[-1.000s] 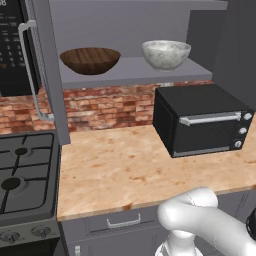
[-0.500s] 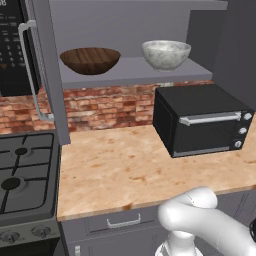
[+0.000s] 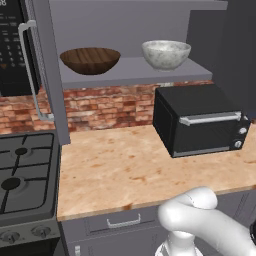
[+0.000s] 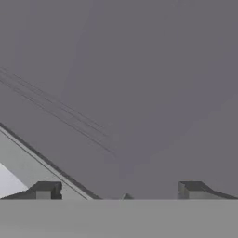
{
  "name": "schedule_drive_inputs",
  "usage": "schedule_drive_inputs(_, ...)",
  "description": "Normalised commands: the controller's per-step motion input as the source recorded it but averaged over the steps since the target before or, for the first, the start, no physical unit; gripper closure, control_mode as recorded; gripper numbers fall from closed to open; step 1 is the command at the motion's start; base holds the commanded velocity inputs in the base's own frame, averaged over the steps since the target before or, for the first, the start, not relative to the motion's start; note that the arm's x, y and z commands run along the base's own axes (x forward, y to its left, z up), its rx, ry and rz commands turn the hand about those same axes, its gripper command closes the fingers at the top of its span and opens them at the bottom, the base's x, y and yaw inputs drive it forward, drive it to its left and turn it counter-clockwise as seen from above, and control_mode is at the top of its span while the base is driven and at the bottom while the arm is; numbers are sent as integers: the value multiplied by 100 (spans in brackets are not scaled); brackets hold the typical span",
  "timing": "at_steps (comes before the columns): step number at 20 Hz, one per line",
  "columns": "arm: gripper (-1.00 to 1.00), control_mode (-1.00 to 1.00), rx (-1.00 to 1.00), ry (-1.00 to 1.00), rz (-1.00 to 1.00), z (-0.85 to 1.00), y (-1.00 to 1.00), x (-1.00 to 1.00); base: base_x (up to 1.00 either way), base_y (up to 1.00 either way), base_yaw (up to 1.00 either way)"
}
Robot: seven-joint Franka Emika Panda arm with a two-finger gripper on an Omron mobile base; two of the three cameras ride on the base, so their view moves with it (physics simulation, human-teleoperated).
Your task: Open the cabinet. Pick the bowls from the counter and place them in the cabinet. Then close the cabinet.
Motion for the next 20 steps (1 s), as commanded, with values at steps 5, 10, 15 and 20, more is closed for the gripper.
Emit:
schedule_drive_inputs(5, -100, -100, -9, -16, 13, 2, 76, -12, 0, 0, 0)
schedule_drive_inputs(10, -100, -100, -2, -3, 4, 8, 59, 0, 0, 0, 0)
schedule_drive_inputs(15, -100, -100, 0, 0, 1, 9, 42, 0, 0, 0, 0)
schedule_drive_inputs(20, -100, -100, 0, 0, 0, 1, 21, 0, 0, 0, 0)
